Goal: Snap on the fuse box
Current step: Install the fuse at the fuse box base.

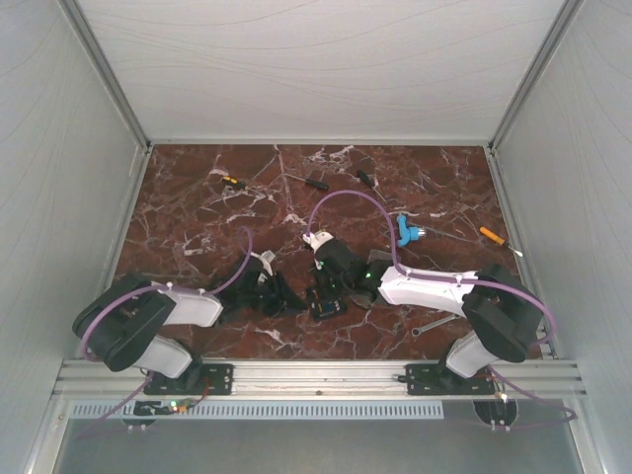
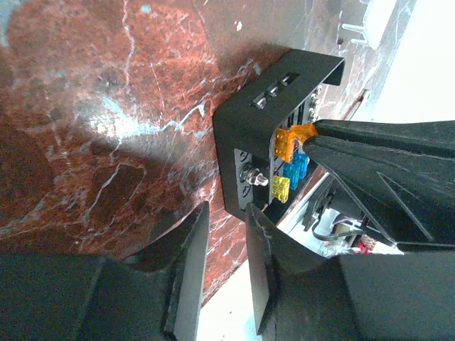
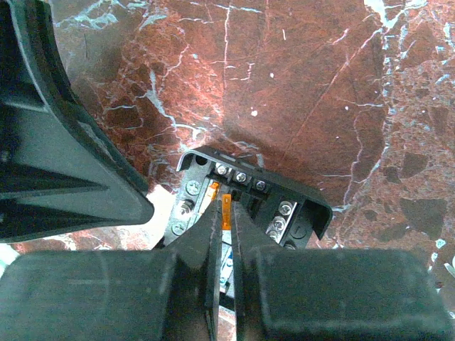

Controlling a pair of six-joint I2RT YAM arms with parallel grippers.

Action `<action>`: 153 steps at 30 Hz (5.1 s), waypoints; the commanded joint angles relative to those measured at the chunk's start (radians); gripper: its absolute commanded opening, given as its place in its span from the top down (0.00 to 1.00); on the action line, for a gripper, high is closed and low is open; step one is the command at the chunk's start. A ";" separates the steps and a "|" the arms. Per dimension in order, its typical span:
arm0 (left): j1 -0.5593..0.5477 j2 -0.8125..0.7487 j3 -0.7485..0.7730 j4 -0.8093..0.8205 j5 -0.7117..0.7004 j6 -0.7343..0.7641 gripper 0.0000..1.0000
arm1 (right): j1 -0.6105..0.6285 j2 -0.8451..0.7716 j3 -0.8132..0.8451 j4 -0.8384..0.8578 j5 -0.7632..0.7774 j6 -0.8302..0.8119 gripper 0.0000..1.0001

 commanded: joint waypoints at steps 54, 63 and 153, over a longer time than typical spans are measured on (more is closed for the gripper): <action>-0.067 0.145 0.018 0.264 -0.081 -0.155 0.72 | -0.007 -0.081 -0.151 0.287 0.111 -0.071 1.00; -0.021 0.078 -0.017 0.205 -0.092 -0.143 0.65 | -0.008 -0.084 -0.172 0.324 0.127 -0.085 1.00; 0.023 0.011 0.145 -0.082 -0.181 0.069 0.61 | 0.001 0.016 0.152 -0.195 0.051 0.047 0.82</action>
